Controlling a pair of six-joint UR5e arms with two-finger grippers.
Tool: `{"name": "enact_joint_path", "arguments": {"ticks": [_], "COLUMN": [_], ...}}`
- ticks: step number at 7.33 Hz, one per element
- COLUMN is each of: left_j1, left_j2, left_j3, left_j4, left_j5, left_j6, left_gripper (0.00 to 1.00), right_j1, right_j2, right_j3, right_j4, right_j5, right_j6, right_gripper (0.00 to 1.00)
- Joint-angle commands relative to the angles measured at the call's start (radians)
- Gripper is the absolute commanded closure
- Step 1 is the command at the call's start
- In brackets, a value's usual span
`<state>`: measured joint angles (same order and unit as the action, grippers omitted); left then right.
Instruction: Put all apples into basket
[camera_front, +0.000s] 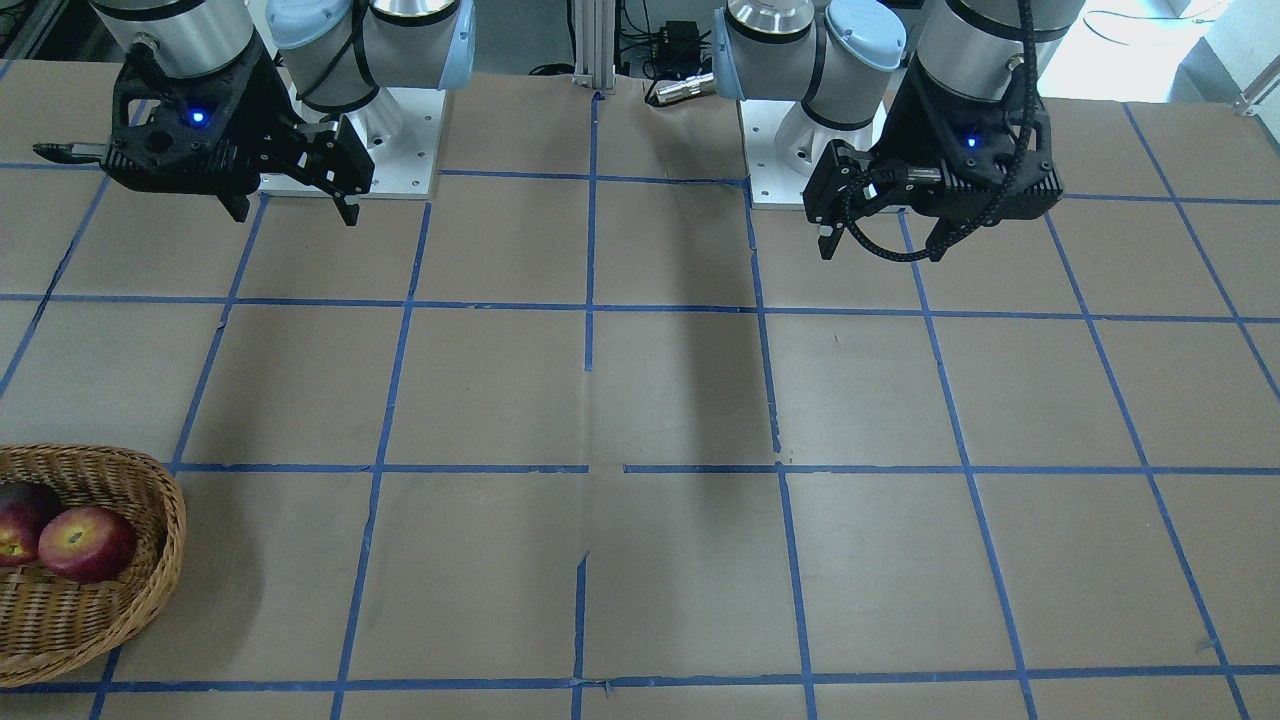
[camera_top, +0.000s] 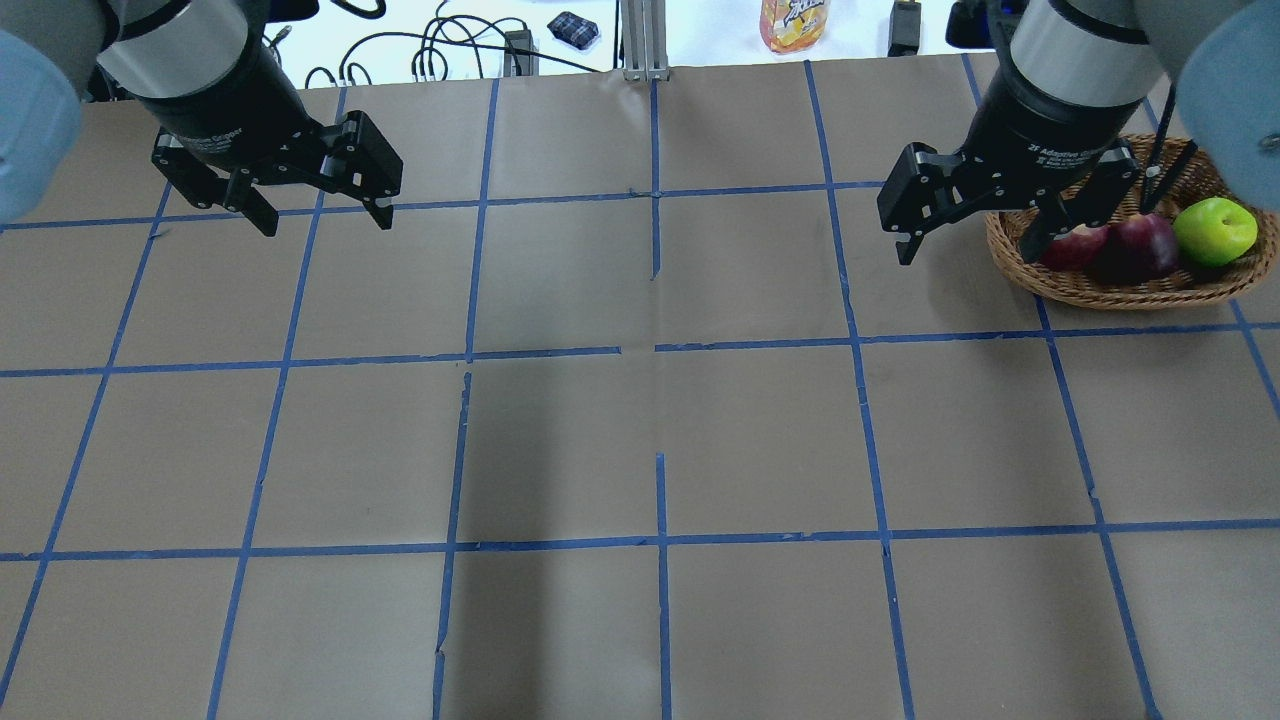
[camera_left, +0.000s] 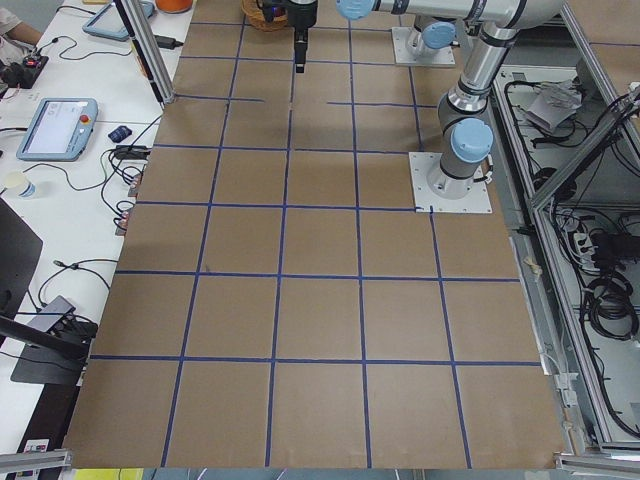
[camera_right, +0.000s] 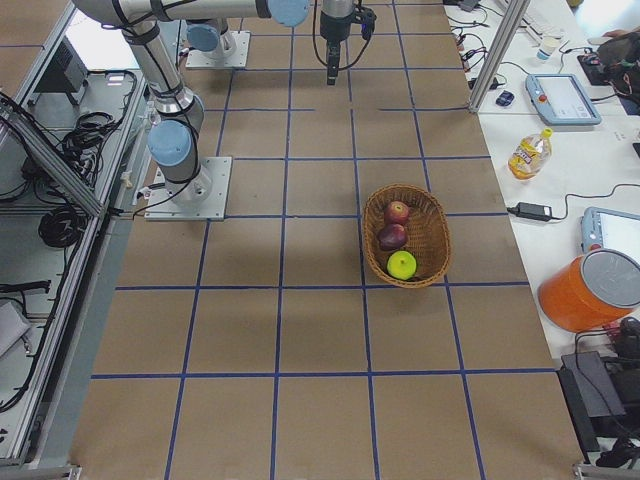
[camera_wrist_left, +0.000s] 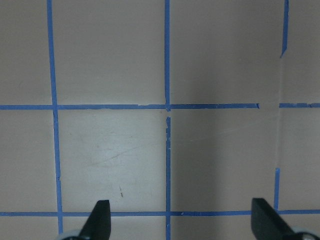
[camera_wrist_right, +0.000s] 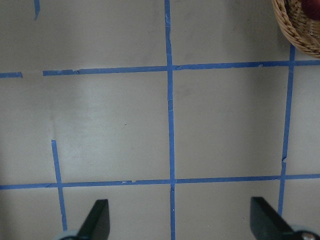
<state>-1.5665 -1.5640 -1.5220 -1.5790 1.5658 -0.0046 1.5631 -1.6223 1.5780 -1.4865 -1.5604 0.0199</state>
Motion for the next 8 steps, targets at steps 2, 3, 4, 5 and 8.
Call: {"name": "enact_joint_path", "arguments": {"ticks": [2, 3, 4, 5, 8], "left_j1": [0.000, 0.000, 0.000, 0.000, 0.000], "left_j2": [-0.002, -0.002, -0.002, -0.002, -0.002], "left_j3": [0.006, 0.006, 0.008, 0.008, 0.008], "left_j4": [0.001, 0.001, 0.001, 0.001, 0.001], "left_j5": [0.000, 0.000, 0.000, 0.000, 0.000], "left_j6": [0.000, 0.000, 0.000, 0.000, 0.000], "left_gripper": [0.00, 0.00, 0.00, 0.00, 0.00], "right_j1": [0.000, -0.001, -0.005, -0.008, -0.006], "right_j2": [0.002, 0.004, 0.002, 0.001, 0.005], "right_j3": [0.004, 0.005, 0.013, 0.008, 0.014], "right_j4": [0.002, 0.002, 0.008, 0.006, 0.002], "right_j5": [-0.004, -0.012, -0.015, -0.013, -0.003], "right_j6": [0.000, 0.000, -0.001, -0.001, -0.001], "right_gripper": [0.00, 0.00, 0.00, 0.00, 0.00]}}
